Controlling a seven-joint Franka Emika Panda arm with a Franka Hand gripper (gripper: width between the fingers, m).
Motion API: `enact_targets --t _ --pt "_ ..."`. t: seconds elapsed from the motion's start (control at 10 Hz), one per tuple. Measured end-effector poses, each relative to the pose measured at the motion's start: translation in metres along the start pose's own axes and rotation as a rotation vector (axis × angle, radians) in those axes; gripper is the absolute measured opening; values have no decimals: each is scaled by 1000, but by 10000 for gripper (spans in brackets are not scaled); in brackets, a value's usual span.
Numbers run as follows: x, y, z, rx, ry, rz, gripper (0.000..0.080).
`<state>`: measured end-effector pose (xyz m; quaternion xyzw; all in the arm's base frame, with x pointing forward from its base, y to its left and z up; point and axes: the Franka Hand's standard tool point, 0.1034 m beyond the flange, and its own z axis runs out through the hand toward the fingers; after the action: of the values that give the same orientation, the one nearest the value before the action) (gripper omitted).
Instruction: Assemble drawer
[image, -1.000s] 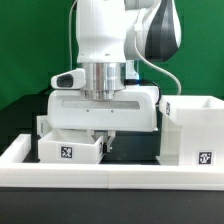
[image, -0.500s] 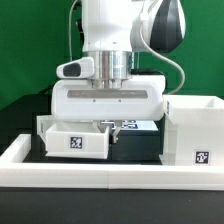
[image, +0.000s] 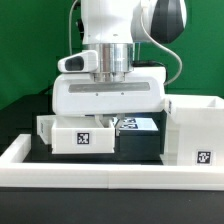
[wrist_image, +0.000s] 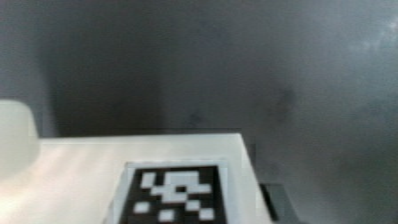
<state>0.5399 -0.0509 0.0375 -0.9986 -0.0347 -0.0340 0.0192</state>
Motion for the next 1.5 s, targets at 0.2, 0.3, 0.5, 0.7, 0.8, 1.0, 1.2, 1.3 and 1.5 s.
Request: enact_targets --t 0.2,0.3,0.5,0.7,0.8,1.0,1.2,1.3,1.5 --pt "-6 3 4 -23 11 -257 41" --pt "-8 8 5 -26 4 -404 41" --pt "-11 10 7 -35 5 -497 41" --pt "-12 13 7 -43 -5 -648 41" --pt "-13 14 8 -45 -10 -709 41" --pt "-14 15 9 -59 -16 -904 41" --pt "-15 9 10 -60 -40 -1083 41" --pt "-14 1 11 -67 -54 -1218 41" --pt "-14 1 11 -71 -65 -1341 41"
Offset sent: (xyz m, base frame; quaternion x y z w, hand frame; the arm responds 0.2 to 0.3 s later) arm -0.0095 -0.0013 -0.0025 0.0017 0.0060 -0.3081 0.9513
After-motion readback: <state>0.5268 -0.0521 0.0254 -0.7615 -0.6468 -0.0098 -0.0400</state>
